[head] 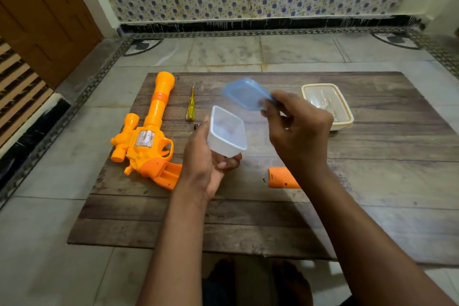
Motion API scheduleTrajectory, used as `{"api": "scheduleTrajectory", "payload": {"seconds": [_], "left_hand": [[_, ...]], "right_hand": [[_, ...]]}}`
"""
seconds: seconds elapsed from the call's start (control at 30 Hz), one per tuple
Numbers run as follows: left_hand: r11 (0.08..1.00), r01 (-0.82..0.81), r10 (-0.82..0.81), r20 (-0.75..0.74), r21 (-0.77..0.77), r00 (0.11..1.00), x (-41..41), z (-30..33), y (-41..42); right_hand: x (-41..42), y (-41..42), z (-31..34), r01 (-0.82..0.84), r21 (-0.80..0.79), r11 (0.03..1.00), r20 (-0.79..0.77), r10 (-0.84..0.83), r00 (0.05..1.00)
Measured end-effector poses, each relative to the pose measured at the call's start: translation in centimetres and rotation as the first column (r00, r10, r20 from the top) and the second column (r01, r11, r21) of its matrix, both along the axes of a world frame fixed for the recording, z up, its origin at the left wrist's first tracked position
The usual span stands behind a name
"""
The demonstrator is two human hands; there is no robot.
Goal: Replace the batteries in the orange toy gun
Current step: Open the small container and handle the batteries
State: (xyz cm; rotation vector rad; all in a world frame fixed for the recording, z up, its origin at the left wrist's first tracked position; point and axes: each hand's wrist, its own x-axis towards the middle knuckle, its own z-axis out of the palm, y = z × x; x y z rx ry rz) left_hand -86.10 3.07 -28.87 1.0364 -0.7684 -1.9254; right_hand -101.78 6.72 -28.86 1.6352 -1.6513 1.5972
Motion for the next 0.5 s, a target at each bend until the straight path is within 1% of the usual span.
{"api": "scheduleTrajectory", "payload": {"seconds": [0.07, 0.13, 0.2, 0.27, 0.33, 0.4, 0.43, 0.5], "left_hand": [[1.000, -0.013, 0.013, -0.009, 0.024, 1.000, 0.2, 0.0, -0.1], [0.999, -0.034, 0.034, -0.009, 0.020, 0.999, 0.3, 0.1, 0.0], [0.999, -0.050, 0.050, -0.003, 0.013, 0.999, 0.4, 0.1, 0.0], [0.998, -0.061, 0.061, -0.015, 0.015, 0.998, 0.3, 0.0, -0.1], [0.997, -0.077, 0.078, -0.030, 0.020, 0.997, 0.4, -0.2, -0.4], [0.996, -0.082, 0.082, -0.024, 0.022, 0.996, 0.5, -0.4, -0.6], [0.997, -0.078, 0.079, -0.018, 0.021, 0.997, 0.6, -0.5, -0.7], [0.998, -0.068, 0.068, -0.009, 0.016, 0.998, 0.6, -0.6, -0.8]], "right_hand": [[-0.5, -0.7, 0.3, 0.044, -0.025, 0.999, 0.012, -0.044, 0.999], [-1.1, -1.9, 0.2, 0.051, -0.005, 0.999, -0.039, -0.051, 0.998], [-1.5, -4.0, -0.6, 0.011, 0.078, 0.997, -0.109, -0.003, 0.994], [-1.9, -6.5, -1.6, -0.007, 0.208, 0.978, -0.163, 0.042, 0.986], [-2.0, -8.8, -2.5, 0.004, 0.407, 0.913, -0.230, 0.098, 0.968], [-1.7, -10.0, -3.1, 0.046, 0.597, 0.801, -0.301, 0.171, 0.938], [-1.6, -10.3, -3.2, 0.063, 0.653, 0.755, -0.323, 0.202, 0.925], [-1.4, -10.4, -3.4, 0.079, 0.698, 0.711, -0.346, 0.240, 0.907]]}}
